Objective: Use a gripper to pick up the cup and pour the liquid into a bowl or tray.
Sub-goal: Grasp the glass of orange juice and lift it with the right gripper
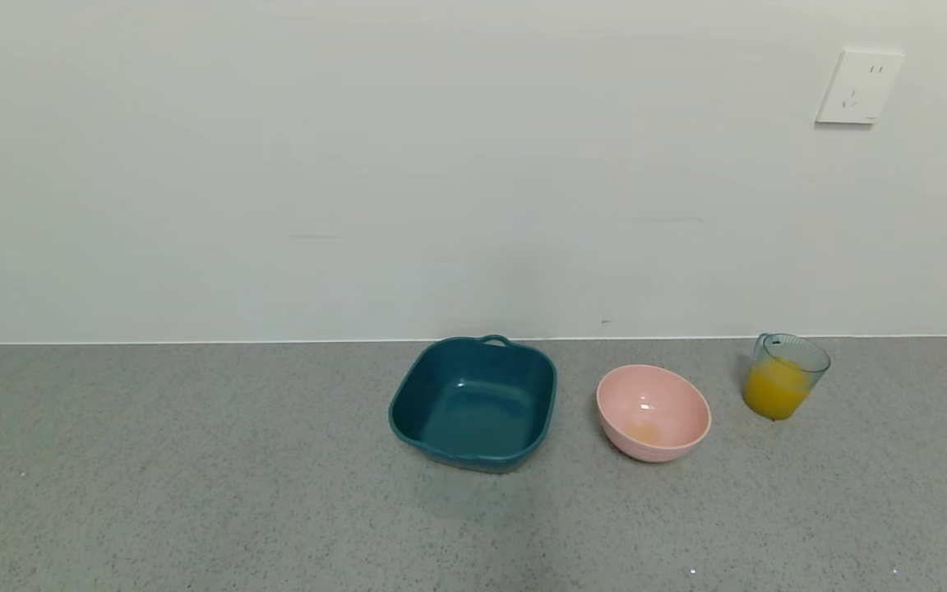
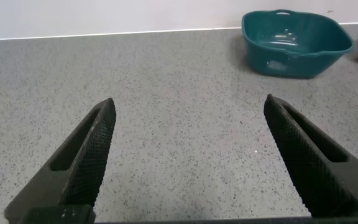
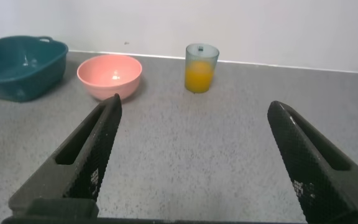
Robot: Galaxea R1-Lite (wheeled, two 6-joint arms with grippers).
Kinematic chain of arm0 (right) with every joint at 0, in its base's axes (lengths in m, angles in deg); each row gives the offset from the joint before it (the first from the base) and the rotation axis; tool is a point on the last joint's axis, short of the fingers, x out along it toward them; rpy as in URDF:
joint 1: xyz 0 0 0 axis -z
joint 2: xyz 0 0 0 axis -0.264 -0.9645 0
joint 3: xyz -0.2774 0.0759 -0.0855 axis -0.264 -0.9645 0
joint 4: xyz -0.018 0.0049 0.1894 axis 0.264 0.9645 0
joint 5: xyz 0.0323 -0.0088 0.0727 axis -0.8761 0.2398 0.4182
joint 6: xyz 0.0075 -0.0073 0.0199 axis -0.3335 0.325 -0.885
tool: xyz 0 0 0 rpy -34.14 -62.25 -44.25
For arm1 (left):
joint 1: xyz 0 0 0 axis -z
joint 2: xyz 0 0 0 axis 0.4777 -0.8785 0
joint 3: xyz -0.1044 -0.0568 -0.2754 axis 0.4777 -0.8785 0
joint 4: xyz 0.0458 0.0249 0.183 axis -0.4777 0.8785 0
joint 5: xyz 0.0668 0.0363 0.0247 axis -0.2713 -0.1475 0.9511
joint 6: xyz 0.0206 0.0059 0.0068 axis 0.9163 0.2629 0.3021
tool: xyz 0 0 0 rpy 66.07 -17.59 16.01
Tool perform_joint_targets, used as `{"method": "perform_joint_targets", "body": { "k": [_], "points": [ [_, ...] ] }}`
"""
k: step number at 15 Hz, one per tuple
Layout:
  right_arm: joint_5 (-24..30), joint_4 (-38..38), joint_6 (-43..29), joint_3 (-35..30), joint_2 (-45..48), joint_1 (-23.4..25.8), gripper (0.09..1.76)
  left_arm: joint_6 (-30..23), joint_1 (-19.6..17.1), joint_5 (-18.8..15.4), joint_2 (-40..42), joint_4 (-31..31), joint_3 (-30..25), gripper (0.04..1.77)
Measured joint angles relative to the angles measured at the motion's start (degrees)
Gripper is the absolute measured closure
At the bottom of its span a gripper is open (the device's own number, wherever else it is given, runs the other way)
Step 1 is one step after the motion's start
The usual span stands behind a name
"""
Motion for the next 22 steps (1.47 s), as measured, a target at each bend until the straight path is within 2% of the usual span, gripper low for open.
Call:
{"method": "perform_joint_targets", "body": {
  "k": [6, 11, 14, 17, 22],
  "points": [
    [-0.05, 0.28, 0.44, 15.91, -20.81, 0.73, 0.14, 0.00, 0.00, 0.00, 0.00, 0.00, 0.00, 0.09],
    [-0.29, -3.19, 0.83, 24.73, -41.37, 0.62, 0.14, 0.00, 0.00, 0.00, 0.00, 0.00, 0.00, 0.09],
    [-0.32, -8.67, 0.91, 26.49, -52.53, 0.74, 0.14, 0.00, 0.00, 0.00, 0.00, 0.00, 0.00, 0.09],
    [-0.46, -10.68, 0.72, 26.86, -61.82, 0.96, 0.14, 0.00, 0.00, 0.00, 0.00, 0.00, 0.00, 0.09],
    [-0.46, -15.58, -0.50, 25.39, -73.70, 1.82, 0.14, 0.00, 0.00, 0.00, 0.00, 0.00, 0.00, 0.09]
  ]
}}
